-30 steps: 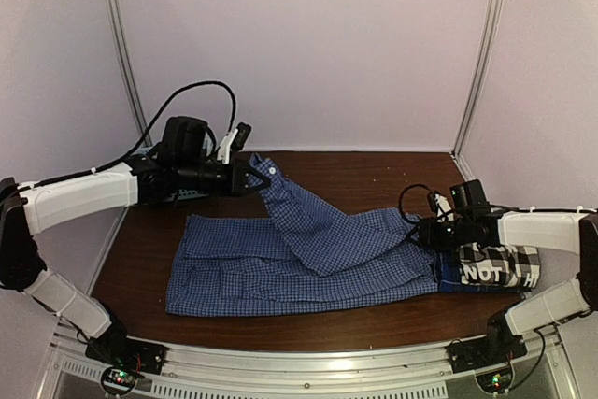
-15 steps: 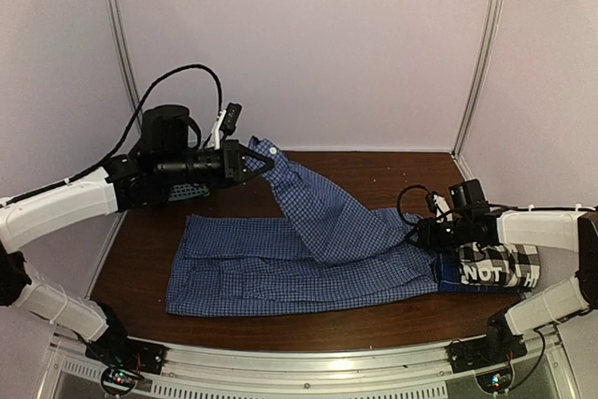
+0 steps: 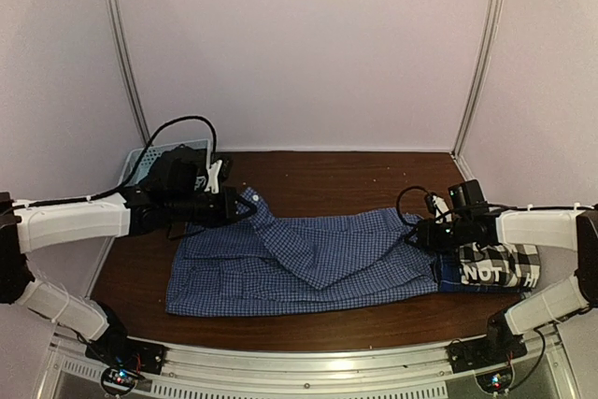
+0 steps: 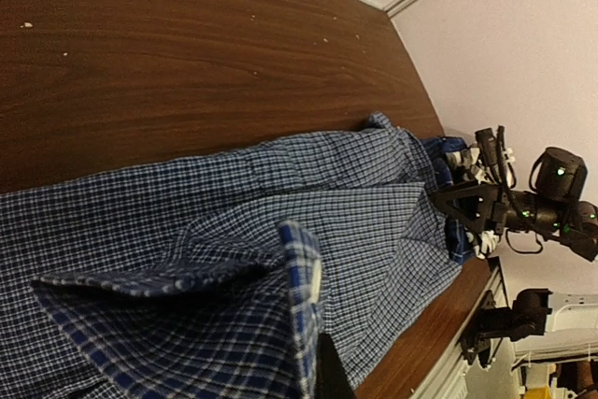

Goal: Fold and stack the long sleeve shirts
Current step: Fold the sleeve of the rectangle-folded shirt.

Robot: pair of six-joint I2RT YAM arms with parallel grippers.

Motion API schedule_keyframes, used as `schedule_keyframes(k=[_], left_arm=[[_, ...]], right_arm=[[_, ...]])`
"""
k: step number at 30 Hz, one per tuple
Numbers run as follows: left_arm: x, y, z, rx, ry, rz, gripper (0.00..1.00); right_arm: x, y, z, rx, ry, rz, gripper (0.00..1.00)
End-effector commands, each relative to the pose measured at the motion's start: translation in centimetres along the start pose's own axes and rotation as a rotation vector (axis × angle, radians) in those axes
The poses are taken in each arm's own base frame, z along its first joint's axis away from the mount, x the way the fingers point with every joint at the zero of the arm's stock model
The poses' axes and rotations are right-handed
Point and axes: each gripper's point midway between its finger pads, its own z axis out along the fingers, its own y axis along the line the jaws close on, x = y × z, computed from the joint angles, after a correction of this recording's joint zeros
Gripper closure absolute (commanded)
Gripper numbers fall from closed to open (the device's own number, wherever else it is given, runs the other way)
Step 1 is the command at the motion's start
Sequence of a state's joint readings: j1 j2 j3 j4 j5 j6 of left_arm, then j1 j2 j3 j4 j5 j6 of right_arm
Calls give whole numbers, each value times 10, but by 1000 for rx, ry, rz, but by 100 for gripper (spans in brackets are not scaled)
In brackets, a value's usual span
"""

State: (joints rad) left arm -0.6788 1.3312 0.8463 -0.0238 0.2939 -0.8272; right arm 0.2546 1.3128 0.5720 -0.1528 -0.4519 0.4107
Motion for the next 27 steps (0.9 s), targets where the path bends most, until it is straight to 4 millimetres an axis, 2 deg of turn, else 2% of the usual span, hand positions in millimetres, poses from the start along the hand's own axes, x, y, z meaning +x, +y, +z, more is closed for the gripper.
schedule_keyframes(k=[1, 5, 14, 19, 21, 24, 27], left_arm=[[-5, 37, 2, -120, -59, 38, 99], [13, 70, 2, -230, -23, 47, 99], [49, 103, -13, -314, 9, 14, 94], [63, 123, -22, -396, 28, 1, 80], [67, 128, -26, -416, 35, -4, 70], [64, 138, -36, -487, 3, 6, 58], [57, 135, -42, -494, -24, 22, 49]], right_arm=[[-6, 2, 0, -14, -14, -5, 48], [-4, 1, 0, -12, -10, -3, 47], [-4, 0, 2, -10, -8, -2, 47], [-6, 3, 0, -17, -10, -7, 46], [-9, 5, -4, -16, -21, -17, 46], [-11, 6, -9, -13, -35, -25, 46], [-10, 9, -14, -20, -44, -32, 45]])
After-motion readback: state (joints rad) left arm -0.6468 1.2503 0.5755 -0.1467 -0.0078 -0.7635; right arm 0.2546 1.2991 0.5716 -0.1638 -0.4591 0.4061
